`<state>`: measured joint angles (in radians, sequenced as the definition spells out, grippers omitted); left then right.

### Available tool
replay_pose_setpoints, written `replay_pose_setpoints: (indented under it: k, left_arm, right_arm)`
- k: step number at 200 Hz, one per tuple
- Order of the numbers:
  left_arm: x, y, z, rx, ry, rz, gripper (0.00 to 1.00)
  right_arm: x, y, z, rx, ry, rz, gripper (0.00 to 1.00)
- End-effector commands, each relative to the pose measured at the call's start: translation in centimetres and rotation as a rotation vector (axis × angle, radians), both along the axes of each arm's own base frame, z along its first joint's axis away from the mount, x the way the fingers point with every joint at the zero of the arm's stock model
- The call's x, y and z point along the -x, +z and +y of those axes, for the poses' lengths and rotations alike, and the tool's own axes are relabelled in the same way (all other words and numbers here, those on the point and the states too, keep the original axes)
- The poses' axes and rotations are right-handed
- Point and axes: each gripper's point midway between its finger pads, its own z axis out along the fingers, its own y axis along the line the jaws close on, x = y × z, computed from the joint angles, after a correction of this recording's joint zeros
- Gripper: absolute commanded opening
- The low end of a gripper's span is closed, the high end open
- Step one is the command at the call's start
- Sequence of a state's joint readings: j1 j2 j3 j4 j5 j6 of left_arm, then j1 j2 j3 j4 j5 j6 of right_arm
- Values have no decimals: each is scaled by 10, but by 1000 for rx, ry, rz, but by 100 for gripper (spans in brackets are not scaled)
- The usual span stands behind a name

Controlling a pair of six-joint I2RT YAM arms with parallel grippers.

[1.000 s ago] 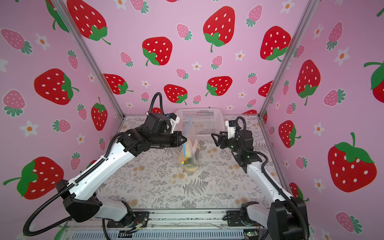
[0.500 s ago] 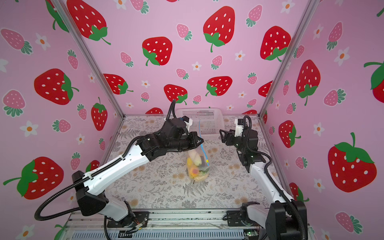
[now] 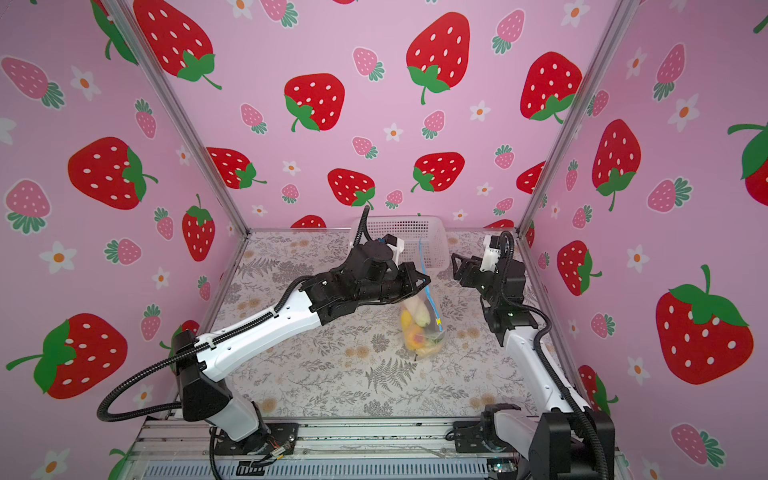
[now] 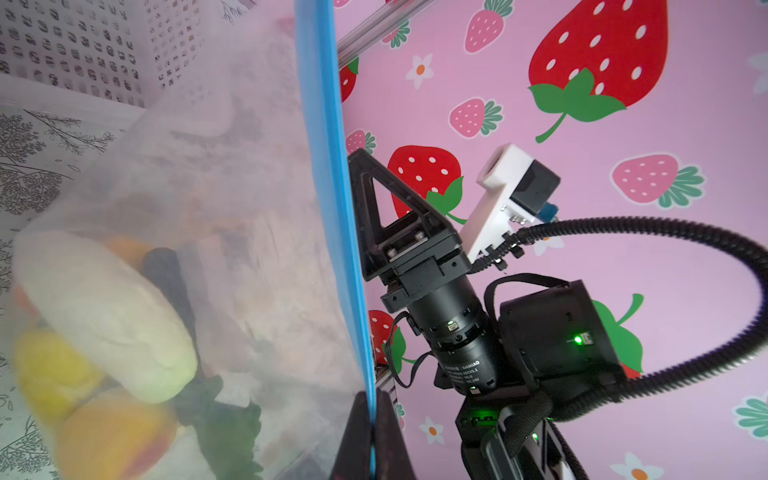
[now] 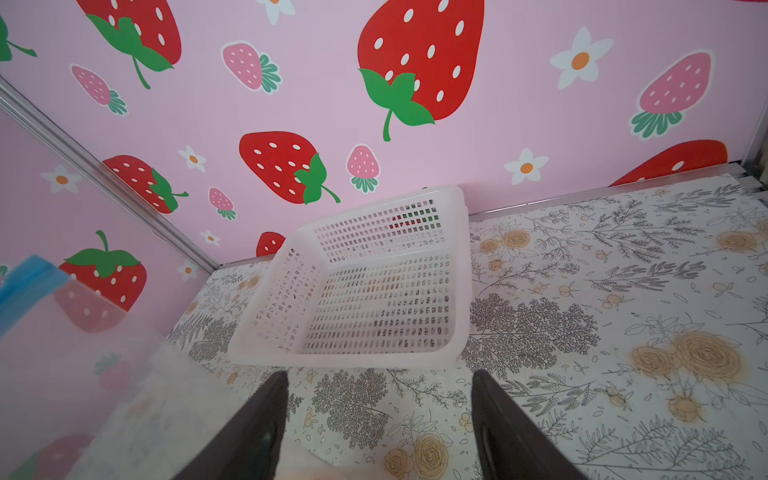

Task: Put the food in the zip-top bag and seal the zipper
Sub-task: 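Move the right gripper away while the left gripper swings the bag toward the table, then lower the bag flat onto the table with the left gripper and release it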

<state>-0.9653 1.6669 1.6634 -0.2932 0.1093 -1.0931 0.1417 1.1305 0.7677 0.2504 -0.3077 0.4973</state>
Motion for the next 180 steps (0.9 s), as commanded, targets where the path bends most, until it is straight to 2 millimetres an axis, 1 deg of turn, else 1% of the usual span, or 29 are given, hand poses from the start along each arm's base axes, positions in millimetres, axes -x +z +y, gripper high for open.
replay_pose_setpoints:
  k: [1,5,17,36,53,56,61,75,81,85,88,97,102,105,119,138,161,180]
  left_arm:
    - [-4,52,-24,130,-53,-45,0]
    - [-3,55,-28,137,-72,-41,0]
    - [-3,56,-38,161,-94,-19,0]
    - [-6,43,-43,178,-91,14,0]
    - [-12,27,-38,178,-72,43,0]
    - [-13,21,-36,176,-68,55,0]
    - [-16,17,-33,185,-59,65,0]
    - [-23,-4,-22,194,-29,110,0]
    - [-25,-9,-17,201,-17,119,0]
    - [-27,-19,-12,193,-7,136,0]
    - [-28,-22,-8,193,-2,143,0]
    - [-32,-40,4,181,23,174,0]
    - [-34,-44,12,182,38,183,0]
    - [-34,-51,17,174,48,194,0]
    - [-40,-69,43,160,94,222,0]
    - [-45,-83,75,138,142,235,0]
    - [-48,-92,111,98,192,233,0]
    - [-48,-109,137,81,225,267,0]
  right_arm:
    - [-9,17,-6,-17,-42,-34,71]
    - [-10,20,-7,-14,-47,-41,71]
    - [-10,33,-10,-7,-62,-66,71]
    - [-8,53,-15,3,-87,-112,71]
    - [-6,65,-17,8,-97,-142,71]
    - [-6,66,-17,9,-98,-146,71]
    - [-7,67,-17,11,-96,-148,71]
    - [-9,68,-15,12,-88,-143,70]
    - [-10,67,-14,13,-81,-140,70]
    - [-11,67,-13,13,-76,-137,69]
    - [-11,66,-12,14,-73,-134,69]
    - [-13,64,-10,11,-60,-125,69]
    - [-14,63,-7,11,-49,-120,68]
    - [-15,63,-6,10,-43,-118,68]
    - [-17,58,0,13,-23,-102,68]
    - [-19,47,12,21,11,-74,66]
    - [-18,34,30,47,57,-47,64]
    - [-18,25,43,63,88,-22,64]
